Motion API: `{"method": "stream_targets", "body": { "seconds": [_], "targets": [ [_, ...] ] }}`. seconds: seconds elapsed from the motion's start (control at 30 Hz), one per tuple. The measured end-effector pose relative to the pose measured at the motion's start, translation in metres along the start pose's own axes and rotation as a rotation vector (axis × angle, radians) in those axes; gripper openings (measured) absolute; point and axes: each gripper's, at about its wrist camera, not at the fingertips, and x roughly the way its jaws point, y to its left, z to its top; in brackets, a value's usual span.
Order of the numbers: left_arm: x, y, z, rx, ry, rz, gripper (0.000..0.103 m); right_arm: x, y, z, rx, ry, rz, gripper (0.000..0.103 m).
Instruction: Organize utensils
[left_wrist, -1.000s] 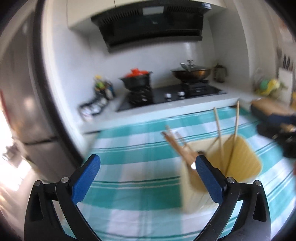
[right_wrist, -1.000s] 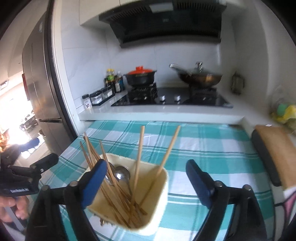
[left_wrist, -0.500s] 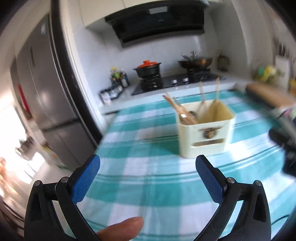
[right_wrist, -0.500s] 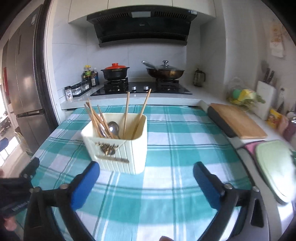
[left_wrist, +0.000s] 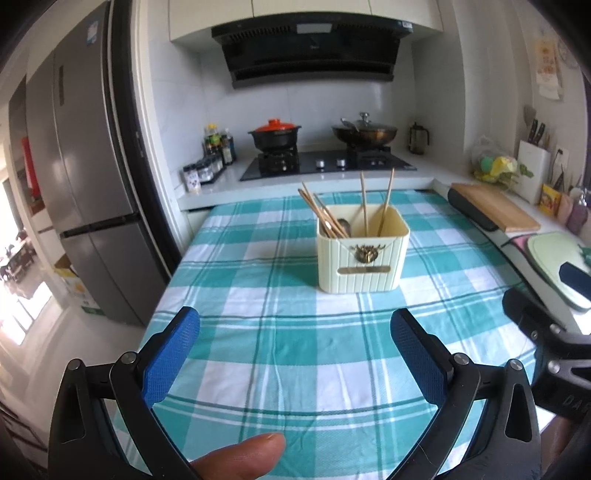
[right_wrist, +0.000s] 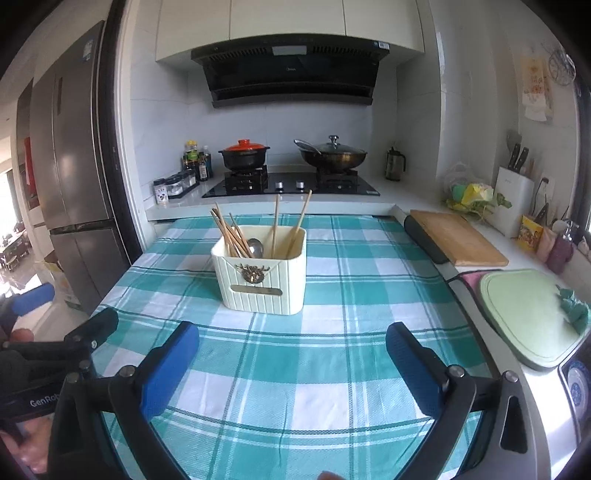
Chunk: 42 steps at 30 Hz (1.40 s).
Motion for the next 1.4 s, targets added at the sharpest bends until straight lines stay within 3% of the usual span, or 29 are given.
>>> {"method": "stream_targets", "body": {
  "seconds": [0.23, 1.4],
  "targets": [
    [-0.008, 0.005, -0.001, -0.012, -0.001, 0.028, 0.103, -0.013, 0.003, 0.002, -0.002, -0.024, -0.007, 0.103],
    [-0.008, 0.004, 0.0, -0.019, 0.003, 0.021, 0.103, -0.021, 0.006, 0.005, -0.017, -0.042, -0.002, 0.103]
  ]
}}
